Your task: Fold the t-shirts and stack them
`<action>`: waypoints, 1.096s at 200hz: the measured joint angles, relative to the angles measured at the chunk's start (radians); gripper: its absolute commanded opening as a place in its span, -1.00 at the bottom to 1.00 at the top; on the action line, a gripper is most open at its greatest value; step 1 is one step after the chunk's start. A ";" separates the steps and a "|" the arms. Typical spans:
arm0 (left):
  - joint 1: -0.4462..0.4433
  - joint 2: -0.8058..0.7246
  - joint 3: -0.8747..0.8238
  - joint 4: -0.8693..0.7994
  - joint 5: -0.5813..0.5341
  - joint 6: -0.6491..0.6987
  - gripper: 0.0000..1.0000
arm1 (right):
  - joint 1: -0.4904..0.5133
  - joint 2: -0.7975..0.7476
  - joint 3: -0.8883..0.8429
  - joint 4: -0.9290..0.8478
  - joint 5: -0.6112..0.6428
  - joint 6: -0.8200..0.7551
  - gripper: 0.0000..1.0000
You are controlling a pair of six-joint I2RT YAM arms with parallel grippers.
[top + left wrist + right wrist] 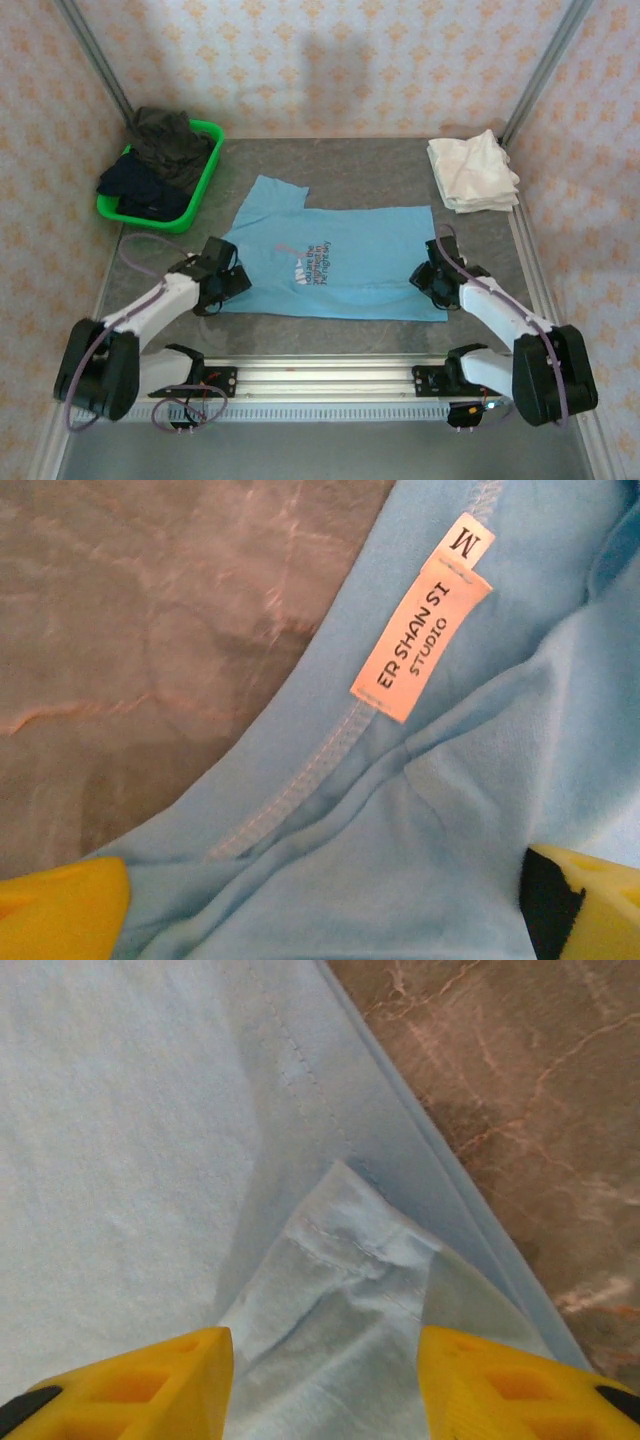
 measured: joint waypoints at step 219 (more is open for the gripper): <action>0.075 1.452 1.850 -0.315 -0.105 0.341 0.53 | -0.165 0.966 1.020 -0.143 0.111 -0.283 -0.01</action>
